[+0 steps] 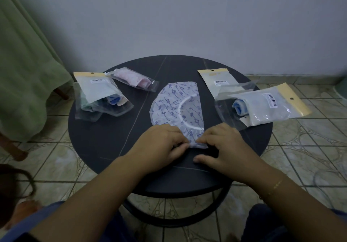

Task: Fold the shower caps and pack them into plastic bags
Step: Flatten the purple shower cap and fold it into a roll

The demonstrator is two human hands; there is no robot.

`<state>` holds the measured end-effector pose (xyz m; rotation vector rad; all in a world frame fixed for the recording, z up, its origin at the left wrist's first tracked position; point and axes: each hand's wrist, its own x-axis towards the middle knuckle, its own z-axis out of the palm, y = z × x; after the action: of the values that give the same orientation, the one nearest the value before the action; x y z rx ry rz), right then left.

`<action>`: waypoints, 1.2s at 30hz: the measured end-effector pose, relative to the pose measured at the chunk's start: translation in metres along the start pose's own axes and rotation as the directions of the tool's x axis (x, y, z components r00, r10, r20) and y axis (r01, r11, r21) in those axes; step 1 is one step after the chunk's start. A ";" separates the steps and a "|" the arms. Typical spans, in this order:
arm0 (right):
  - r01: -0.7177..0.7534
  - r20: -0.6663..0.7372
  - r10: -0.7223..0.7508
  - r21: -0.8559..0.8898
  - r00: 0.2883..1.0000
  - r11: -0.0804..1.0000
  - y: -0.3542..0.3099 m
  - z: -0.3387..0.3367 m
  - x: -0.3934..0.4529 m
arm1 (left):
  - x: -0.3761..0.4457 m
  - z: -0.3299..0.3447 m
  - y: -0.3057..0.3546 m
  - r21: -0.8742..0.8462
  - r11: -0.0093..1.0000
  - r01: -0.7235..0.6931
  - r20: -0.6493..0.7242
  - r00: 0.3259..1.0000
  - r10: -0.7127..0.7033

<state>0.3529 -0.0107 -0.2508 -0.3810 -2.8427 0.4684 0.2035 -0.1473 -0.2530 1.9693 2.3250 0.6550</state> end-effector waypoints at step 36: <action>-0.268 -0.157 0.271 0.043 0.950 0.963 0.004 0.014 0.014 | -0.002 0.000 -0.013 -0.048 0.997 0.055 -0.071 0.996 -0.058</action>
<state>0.3367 -0.0063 -0.2621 -0.7731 -2.6368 0.4934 0.1917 -0.1506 -0.2582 1.8840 2.3740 0.7817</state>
